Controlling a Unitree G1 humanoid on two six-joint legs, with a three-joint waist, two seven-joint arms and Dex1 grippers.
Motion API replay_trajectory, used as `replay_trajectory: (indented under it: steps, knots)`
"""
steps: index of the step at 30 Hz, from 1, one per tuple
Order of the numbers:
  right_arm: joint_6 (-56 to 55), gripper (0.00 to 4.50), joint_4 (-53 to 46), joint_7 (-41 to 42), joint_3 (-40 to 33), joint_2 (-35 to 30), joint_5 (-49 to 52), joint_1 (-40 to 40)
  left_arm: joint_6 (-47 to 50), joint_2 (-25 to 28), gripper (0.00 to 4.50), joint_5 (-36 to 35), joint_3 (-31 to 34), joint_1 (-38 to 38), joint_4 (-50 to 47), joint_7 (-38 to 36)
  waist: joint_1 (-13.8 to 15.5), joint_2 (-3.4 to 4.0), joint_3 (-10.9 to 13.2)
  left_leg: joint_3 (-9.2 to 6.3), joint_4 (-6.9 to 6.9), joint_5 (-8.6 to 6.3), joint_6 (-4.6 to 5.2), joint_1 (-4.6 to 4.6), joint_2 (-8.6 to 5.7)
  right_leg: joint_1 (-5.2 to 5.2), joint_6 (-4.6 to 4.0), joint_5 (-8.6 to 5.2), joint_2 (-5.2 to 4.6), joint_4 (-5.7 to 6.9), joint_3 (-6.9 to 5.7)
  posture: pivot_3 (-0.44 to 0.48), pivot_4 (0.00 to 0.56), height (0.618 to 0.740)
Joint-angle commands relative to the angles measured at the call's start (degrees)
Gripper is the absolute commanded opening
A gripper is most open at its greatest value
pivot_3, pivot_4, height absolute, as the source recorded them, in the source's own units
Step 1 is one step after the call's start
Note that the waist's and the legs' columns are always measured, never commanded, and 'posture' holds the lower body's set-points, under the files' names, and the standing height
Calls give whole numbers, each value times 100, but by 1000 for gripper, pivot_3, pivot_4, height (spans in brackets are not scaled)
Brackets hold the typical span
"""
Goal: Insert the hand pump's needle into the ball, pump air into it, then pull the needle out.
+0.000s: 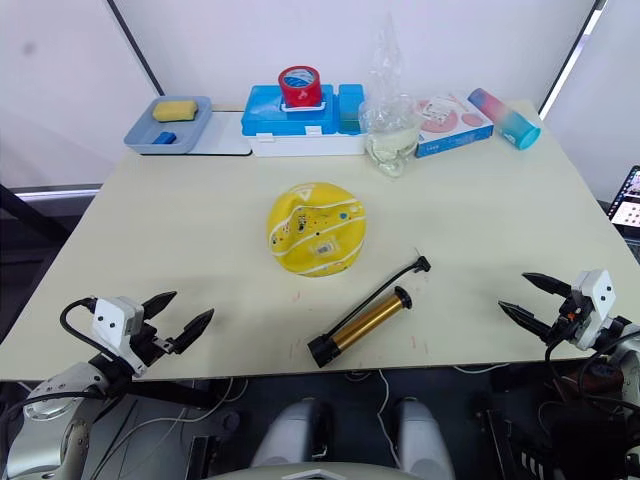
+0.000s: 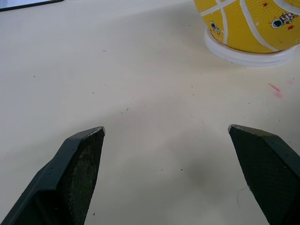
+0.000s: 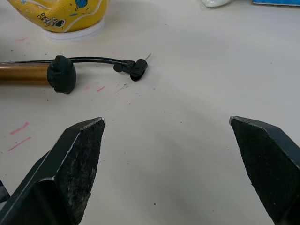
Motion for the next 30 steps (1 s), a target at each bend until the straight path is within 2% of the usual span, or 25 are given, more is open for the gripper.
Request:
replay_trajectory:
  steps: [1, 9, 14, 21, 30]
  knots:
    - [-163, 4482, 96, 104, -200, -51, 57, -55, -138, 61, 4500, -38, 198, 36, -11, -41, 1, 0, 0, 0, 0, 0, 0, 0, 0, 0, 0, 0, 0, 0, 0, 0, 150, 739]
    - [-579, 4482, 579, 403, -242, -4, 86, -172, -211, 155, 4500, -80, 176, 66, 0, -304, -6, 0, 0, 1, 0, 0, 0, 1, -1, 0, 0, 0, 0, 0, 0, 0, 150, 739]
    - [-604, 4482, 587, 956, -292, -32, 289, -149, 165, 354, 4500, -217, 46, -58, -400, -470, 6, 0, 0, 0, 0, 0, 0, 0, 1, 0, -1, 1, 0, 0, 0, 0, 150, 739]
    - [-384, 4482, 196, 1454, -411, -53, 565, -108, 640, 605, 4500, -251, -242, -311, -973, -716, -5, 2, 0, -2, 0, 0, 0, 3, 1, 4, -12, 8, 0, 0, -1, 0, 150, 739]
    - [92, 4482, -661, 1539, -485, -96, 772, 191, 1508, 931, 4500, -311, -906, -648, -1994, -933, 6, 2, 0, -4, 3, 0, 0, 6, -3, 11, -13, 9, 1, 0, -1, 0, 150, 739]
